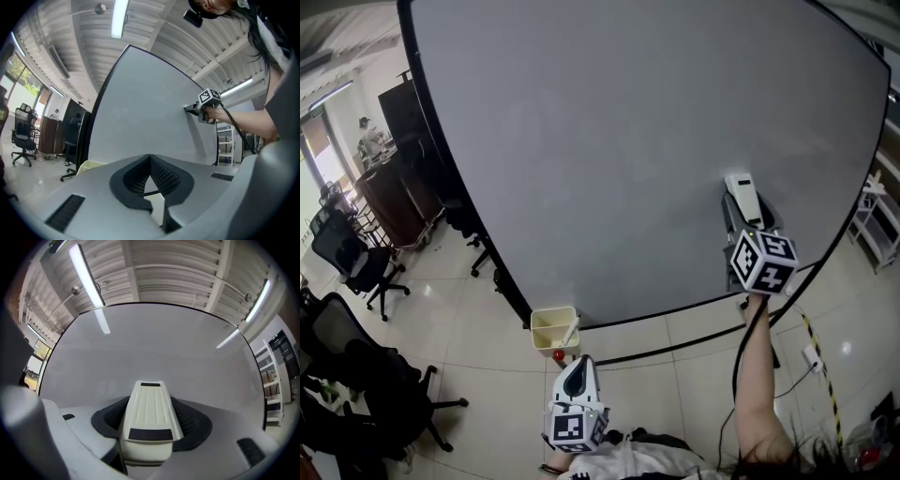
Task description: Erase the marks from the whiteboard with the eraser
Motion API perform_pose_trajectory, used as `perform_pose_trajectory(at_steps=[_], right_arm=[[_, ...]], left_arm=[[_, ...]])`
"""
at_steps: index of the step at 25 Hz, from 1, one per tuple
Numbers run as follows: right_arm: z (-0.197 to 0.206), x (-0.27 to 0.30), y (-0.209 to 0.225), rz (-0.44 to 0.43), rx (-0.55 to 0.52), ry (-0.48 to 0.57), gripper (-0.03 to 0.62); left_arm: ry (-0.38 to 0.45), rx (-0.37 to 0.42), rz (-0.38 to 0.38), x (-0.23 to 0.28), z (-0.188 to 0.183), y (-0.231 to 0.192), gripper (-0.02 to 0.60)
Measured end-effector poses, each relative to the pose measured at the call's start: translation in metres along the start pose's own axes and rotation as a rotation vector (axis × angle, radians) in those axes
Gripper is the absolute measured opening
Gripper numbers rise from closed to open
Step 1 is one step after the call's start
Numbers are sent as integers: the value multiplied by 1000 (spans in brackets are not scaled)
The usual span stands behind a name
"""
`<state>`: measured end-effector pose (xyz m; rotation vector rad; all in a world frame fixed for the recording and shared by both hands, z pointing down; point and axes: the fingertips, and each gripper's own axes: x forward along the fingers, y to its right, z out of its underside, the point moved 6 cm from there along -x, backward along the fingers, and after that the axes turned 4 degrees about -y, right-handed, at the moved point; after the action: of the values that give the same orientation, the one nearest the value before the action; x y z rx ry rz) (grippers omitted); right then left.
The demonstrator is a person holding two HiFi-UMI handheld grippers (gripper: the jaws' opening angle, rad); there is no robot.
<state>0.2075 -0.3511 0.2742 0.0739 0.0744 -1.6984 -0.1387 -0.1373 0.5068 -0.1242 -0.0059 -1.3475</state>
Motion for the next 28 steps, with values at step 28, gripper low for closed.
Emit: perform_pose_trajectory(at_steps=[28], right_arm=[[-63,1,-178,-57,-403,127,279]], left_arm=[[-5,-7,-15,11,-3,0,3]])
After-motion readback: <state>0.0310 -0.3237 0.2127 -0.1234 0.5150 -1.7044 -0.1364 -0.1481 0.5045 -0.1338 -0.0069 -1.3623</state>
